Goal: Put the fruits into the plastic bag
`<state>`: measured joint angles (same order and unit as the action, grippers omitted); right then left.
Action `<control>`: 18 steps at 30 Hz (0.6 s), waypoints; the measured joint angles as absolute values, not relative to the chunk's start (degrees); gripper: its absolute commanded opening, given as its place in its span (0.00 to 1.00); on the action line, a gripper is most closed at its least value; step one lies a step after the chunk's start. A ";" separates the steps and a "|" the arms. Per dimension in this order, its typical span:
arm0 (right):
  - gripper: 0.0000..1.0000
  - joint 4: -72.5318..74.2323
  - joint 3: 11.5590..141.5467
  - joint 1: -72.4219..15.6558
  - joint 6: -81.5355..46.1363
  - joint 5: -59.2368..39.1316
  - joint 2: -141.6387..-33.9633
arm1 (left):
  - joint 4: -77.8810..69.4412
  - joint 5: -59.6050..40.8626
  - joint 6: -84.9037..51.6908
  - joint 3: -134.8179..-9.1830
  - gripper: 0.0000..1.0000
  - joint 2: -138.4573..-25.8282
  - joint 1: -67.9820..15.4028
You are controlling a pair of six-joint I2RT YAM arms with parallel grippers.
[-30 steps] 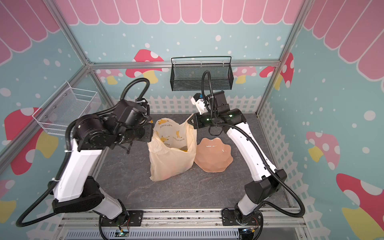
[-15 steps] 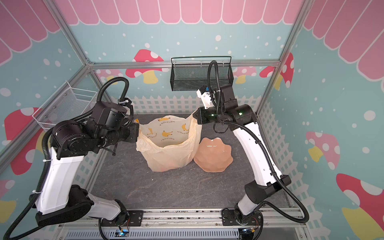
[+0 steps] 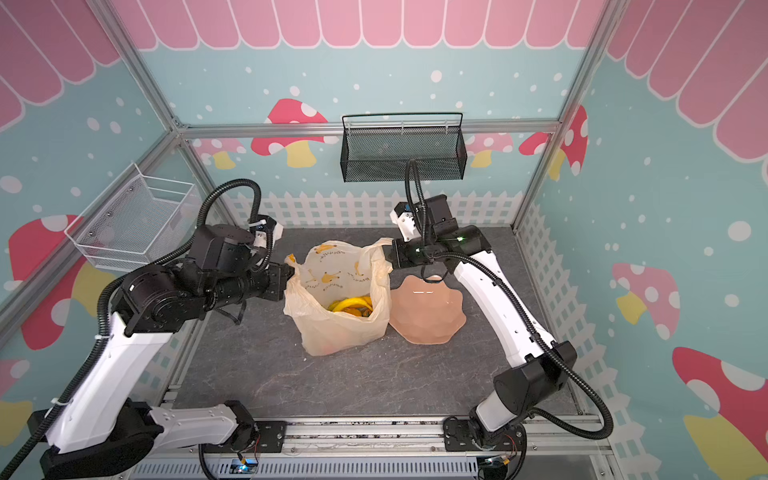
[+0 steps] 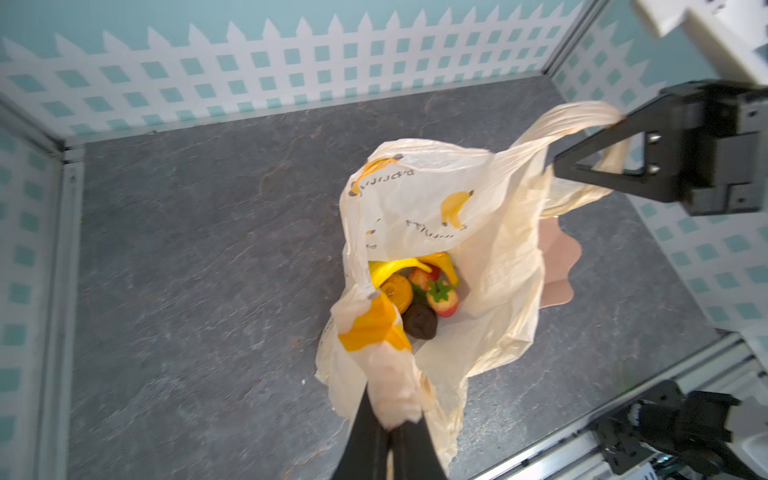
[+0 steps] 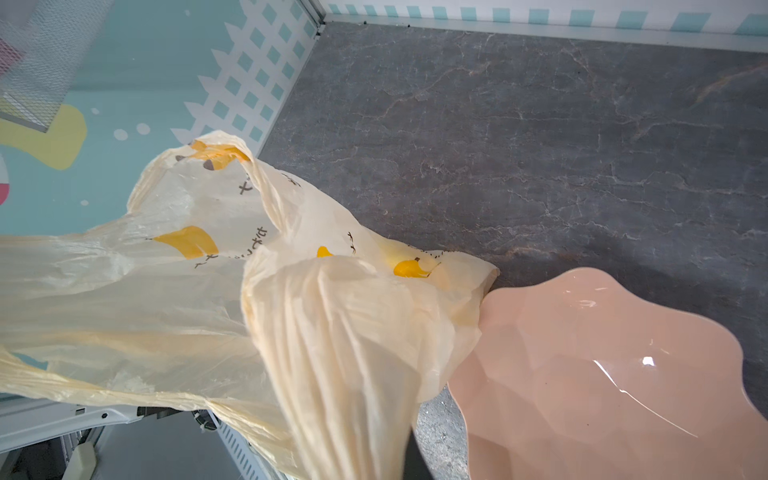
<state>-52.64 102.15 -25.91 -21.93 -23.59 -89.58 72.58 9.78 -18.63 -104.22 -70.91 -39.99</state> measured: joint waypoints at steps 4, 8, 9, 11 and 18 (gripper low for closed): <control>0.23 -51.96 103.79 -25.91 -22.33 -24.69 -89.60 | 68.18 6.52 -18.90 -101.01 0.25 -68.18 -40.64; 0.41 -51.35 106.26 -25.91 -22.41 -25.93 -89.60 | 64.07 4.91 -19.14 -98.43 0.55 -65.17 -40.64; 0.45 -51.22 106.91 -25.91 -22.44 -26.28 -89.58 | 62.92 4.64 -19.20 -97.91 0.58 -64.23 -40.64; 0.54 -51.03 107.98 -25.91 -22.52 -26.85 -89.58 | 60.88 4.38 -19.46 -97.41 0.64 -62.50 -40.64; 0.83 -51.11 110.06 -25.87 -22.41 -26.92 -89.27 | 55.96 4.67 -19.88 -97.56 0.77 -58.57 -40.64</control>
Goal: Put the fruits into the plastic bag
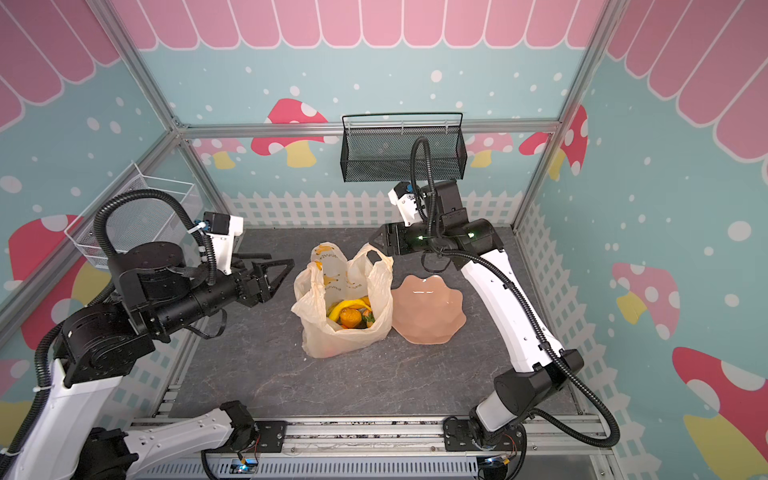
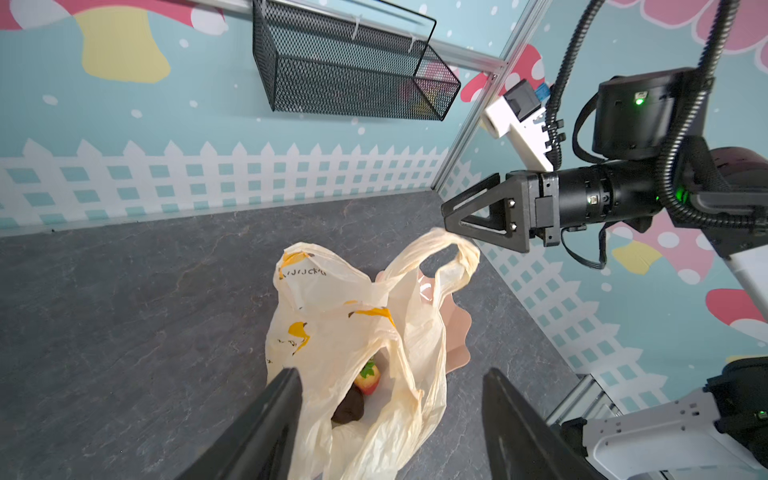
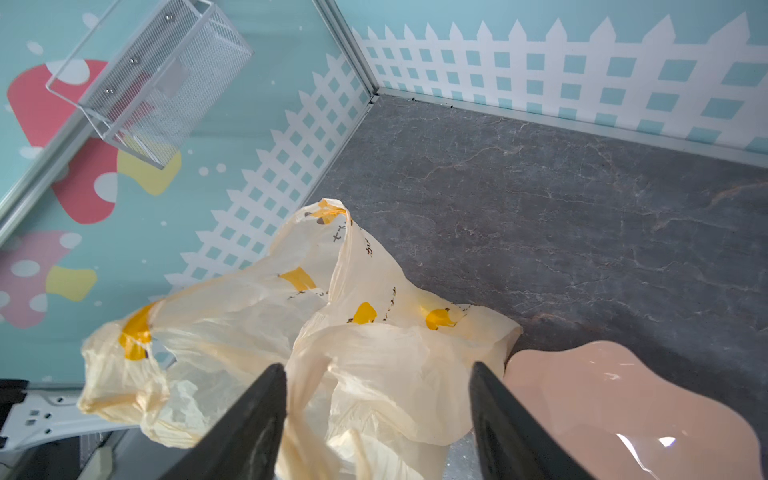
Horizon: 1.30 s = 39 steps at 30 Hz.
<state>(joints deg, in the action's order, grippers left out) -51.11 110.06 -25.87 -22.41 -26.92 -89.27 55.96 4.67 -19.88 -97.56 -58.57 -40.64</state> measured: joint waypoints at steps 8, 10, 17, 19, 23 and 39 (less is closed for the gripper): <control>0.95 -51.90 114.52 -23.94 -21.15 -23.79 -88.31 | 54.98 8.45 -19.40 -97.78 0.91 -57.23 -40.64; 0.96 -51.94 116.11 -22.65 -20.86 -23.33 -88.29 | 54.89 9.69 -19.22 -97.51 0.94 -56.82 -40.64; 0.97 -52.12 116.46 -15.92 -18.13 -19.94 -88.25 | 54.37 16.62 -19.09 -93.14 0.99 -54.46 -38.24; 0.97 -51.77 114.61 -13.37 -16.93 -18.20 -88.18 | 54.39 17.82 -19.11 -91.57 0.99 -54.08 -35.24; 0.97 -48.69 106.67 -7.11 -15.09 -15.27 -88.03 | 53.43 17.41 -19.07 -86.46 0.99 -53.98 -23.86; 0.97 7.75 36.21 8.25 -9.76 -6.37 -67.66 | 10.81 9.41 -17.80 -28.32 0.99 -45.04 6.74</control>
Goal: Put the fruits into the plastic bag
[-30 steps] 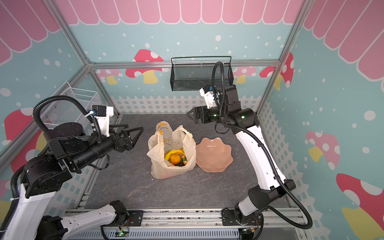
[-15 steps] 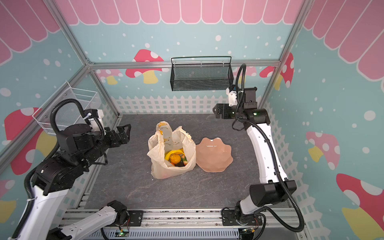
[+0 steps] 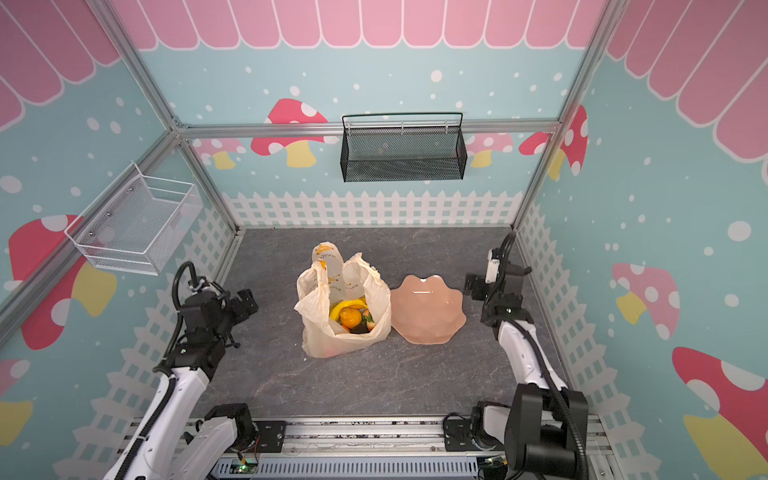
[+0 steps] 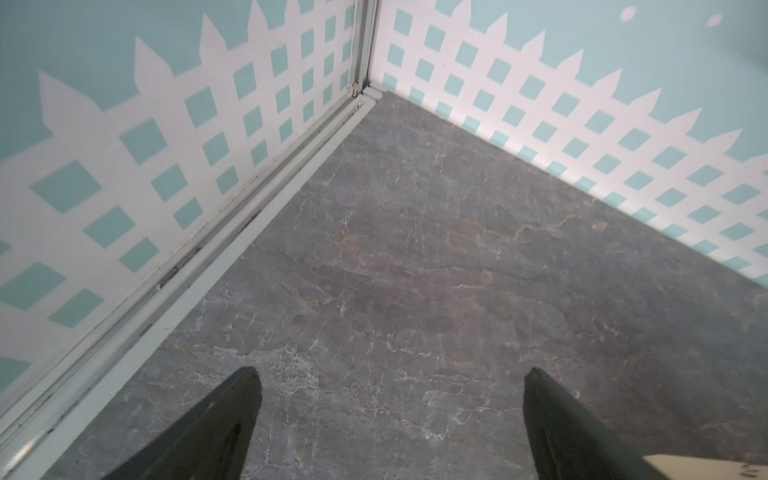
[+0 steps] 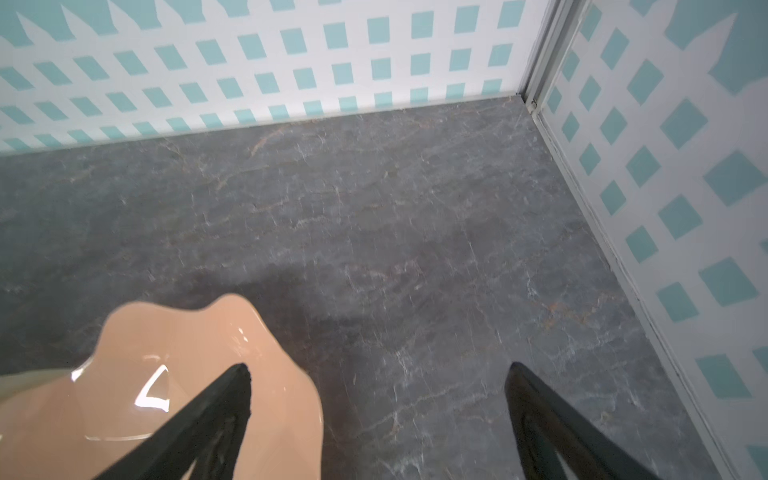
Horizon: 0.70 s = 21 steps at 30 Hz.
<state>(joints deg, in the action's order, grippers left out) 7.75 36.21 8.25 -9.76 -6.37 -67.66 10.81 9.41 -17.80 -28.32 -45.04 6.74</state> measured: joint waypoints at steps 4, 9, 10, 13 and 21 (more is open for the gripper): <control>0.97 21.26 25.98 8.25 -8.47 -4.38 -66.98 | -5.19 9.63 -15.07 -18.48 0.99 -47.88 6.15; 0.97 37.43 18.20 8.10 -7.88 -4.47 -67.61 | -22.59 12.25 -9.96 -17.78 0.99 -62.24 0.21; 0.97 40.18 17.12 7.99 -7.70 -4.58 -67.96 | -26.02 12.56 -9.30 -17.52 0.99 -64.27 -0.75; 0.97 49.04 13.74 7.57 -7.01 -5.87 -70.28 | -37.12 12.56 -7.18 -16.03 0.99 -71.22 -2.48; 0.97 67.18 8.36 6.63 -4.51 -7.35 -80.55 | -64.27 10.46 -2.04 -10.87 0.99 -90.13 -4.27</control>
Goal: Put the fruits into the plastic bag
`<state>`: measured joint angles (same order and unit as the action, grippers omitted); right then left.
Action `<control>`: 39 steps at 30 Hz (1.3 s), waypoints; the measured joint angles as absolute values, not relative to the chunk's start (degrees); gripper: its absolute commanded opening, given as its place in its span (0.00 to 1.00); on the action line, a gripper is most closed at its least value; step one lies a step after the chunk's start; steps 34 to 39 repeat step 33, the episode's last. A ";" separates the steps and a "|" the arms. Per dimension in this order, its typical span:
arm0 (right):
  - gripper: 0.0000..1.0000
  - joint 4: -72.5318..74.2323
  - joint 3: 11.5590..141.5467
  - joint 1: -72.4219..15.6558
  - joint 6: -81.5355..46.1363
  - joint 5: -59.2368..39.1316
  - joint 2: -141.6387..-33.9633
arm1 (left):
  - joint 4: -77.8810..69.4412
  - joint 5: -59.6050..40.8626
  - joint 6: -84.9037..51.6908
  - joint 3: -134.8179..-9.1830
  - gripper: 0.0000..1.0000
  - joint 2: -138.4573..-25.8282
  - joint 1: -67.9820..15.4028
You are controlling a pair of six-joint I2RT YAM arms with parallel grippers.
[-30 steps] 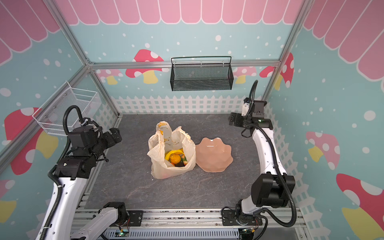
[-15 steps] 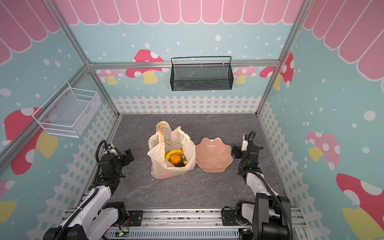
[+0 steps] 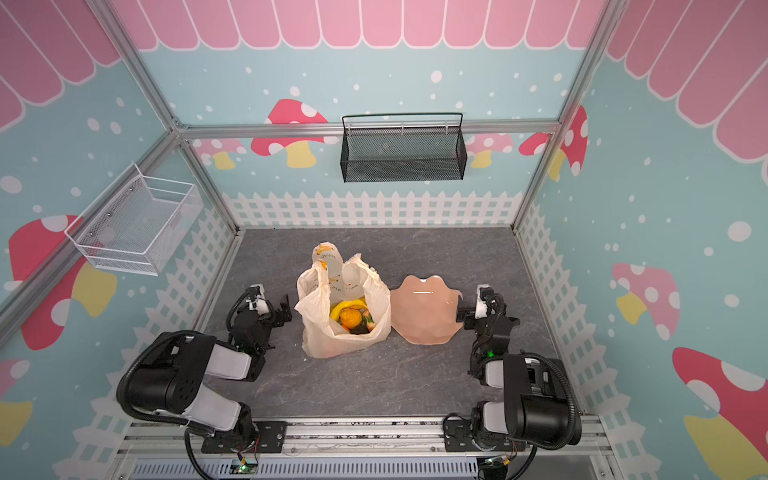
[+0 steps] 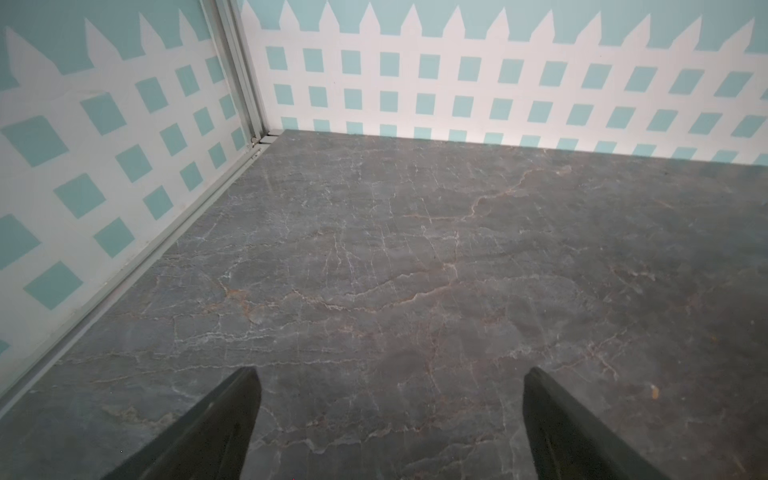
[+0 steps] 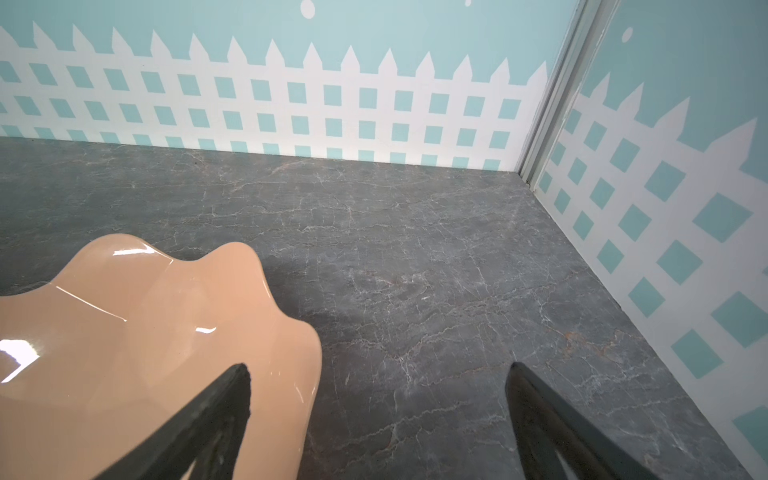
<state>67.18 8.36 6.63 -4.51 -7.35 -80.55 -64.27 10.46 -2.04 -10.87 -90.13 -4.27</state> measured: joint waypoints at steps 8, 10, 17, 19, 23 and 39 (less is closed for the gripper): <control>0.97 71.64 10.96 4.25 -2.98 -5.39 -86.94 | -55.70 10.52 -2.31 -22.26 0.99 -88.66 -2.59; 0.97 72.03 11.51 3.92 -2.68 -4.89 -86.91 | -54.70 10.76 -2.83 -22.79 0.99 -88.27 -1.80; 0.97 72.01 11.70 3.64 -1.91 -3.90 -86.94 | -51.48 10.94 -3.05 -22.74 0.99 -88.27 -1.67; 0.97 72.01 11.70 3.64 -1.87 -3.84 -86.94 | -51.24 11.22 -3.05 -22.74 0.99 -88.27 -1.87; 0.97 72.01 11.70 3.64 -1.74 -3.77 -86.94 | -51.07 11.84 -3.01 -22.76 0.99 -88.27 -2.44; 0.97 72.01 11.70 3.64 -1.74 -3.49 -86.94 | -49.67 11.75 -3.03 -22.76 0.99 -88.27 -2.26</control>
